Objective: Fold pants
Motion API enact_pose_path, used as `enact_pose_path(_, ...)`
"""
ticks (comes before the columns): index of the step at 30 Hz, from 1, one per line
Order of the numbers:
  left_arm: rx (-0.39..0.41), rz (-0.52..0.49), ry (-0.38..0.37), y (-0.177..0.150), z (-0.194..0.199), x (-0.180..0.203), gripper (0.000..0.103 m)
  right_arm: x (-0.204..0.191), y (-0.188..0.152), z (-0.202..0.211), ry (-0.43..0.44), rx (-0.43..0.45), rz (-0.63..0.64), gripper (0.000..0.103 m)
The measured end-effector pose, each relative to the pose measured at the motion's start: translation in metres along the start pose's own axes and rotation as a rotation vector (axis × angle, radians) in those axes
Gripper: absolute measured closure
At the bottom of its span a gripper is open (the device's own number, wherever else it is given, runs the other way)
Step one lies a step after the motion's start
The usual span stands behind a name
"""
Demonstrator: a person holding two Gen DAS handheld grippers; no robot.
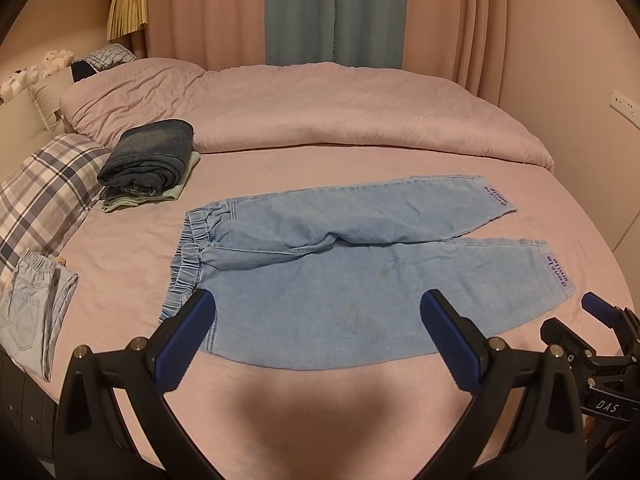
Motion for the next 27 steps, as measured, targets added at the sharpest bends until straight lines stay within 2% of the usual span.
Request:
enact_pose_path(14, -0.044, -0.002, 0.015, -0.009, -0.014, -0.012, 0.000, -0.009, -0.003, -0.007, 0.006, -0.014, 0.028, 0.001)
enact_pose_path(17, -0.080, 0.042, -0.037, -0.017, -0.023, -0.018, 0.000, -0.016, -0.005, -0.010, 0.022, -0.018, 0.045, 0.001)
enact_pose_path(21, -0.145, 0.215, -0.126, -0.042, -0.045, -0.046, 0.000, -0.039, -0.016, -0.019, 0.062, -0.025, 0.118, 0.001)
enact_pose_path(24, -0.250, 0.453, -0.185, -0.077, -0.053, -0.064, 0.001, -0.068, -0.033, -0.029, 0.064, -0.015, 0.241, 0.001)
enact_pose_path(26, -0.286, 0.559, -0.199, -0.094, -0.054, -0.081, 0.001, -0.087, -0.044, -0.033, 0.070, -0.004, 0.318, 0.001)
enact_pose_path(27, -0.293, 0.583, -0.180, -0.100, -0.055, -0.094, 0.001, -0.096, -0.049, -0.035, 0.080, 0.000, 0.350, 0.001)
Point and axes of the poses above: each gripper's, at about its wrist camera, not at the fingertips, and z roughly against the way its jaws point, x to its right, y to its top, the point moved 8 cm from there along -z, roughly the way its jaws point, and after that the axes turned 13 degrees about -y, right-handed, at the moved point
